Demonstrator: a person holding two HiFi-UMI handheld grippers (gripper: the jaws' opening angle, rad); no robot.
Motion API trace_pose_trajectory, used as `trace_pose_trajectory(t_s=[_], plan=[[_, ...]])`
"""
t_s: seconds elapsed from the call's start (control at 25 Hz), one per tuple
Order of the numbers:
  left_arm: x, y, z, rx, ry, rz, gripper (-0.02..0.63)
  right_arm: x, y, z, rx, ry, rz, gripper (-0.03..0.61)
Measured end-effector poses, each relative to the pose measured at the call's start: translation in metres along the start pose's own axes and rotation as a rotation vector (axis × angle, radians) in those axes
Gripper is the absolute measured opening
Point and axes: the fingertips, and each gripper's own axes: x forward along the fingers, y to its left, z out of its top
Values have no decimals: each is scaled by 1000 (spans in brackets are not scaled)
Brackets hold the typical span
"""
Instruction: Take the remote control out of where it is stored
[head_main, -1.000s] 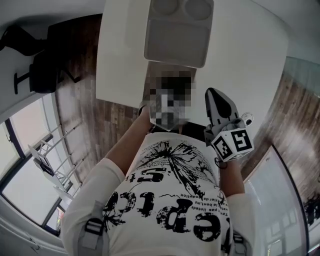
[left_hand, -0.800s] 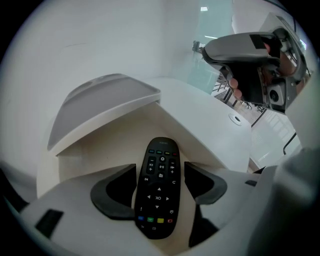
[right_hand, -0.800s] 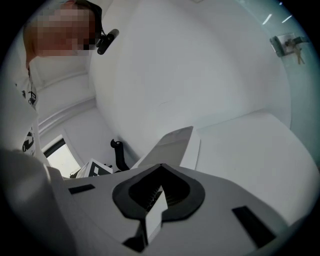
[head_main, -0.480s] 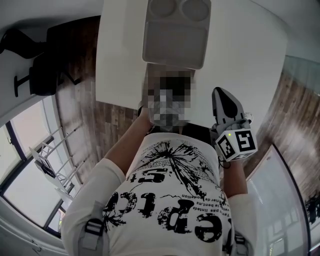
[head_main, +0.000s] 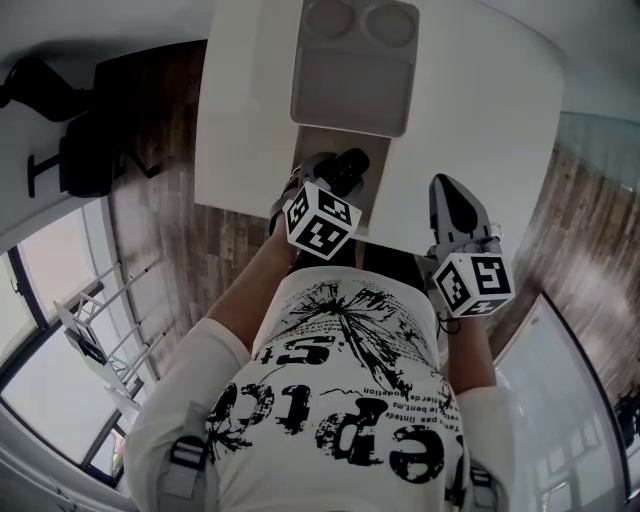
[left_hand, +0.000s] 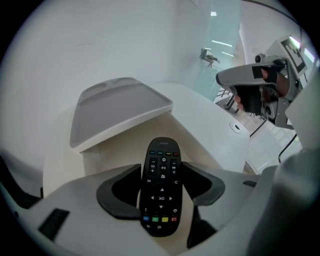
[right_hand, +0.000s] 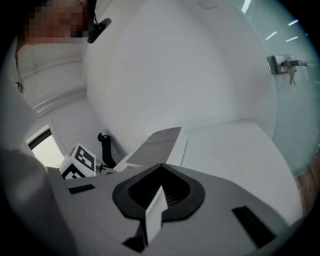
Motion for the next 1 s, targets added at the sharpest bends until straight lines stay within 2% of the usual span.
trace_pose_trajectory(t_s=[0.16,0.32,0.44,0.68,1.0], plan=[[-25,8,7,-75,-95,9,265,-2,6,2,-24,15,-39,-6],[-61,17,30,-151,-240,23,267,-7,17,22,-77,-42,-71,-6],[-99,25,49,-161,-334,65,265,-11,28,38,-98,-94,-109,-6],[-163,29,84,-181,-556,125,265,-27,63,75,-164,-226,-111,-6],[-221,25,122,-162,-756,197,265,-46,95,122,-277,-343,-93,-6]])
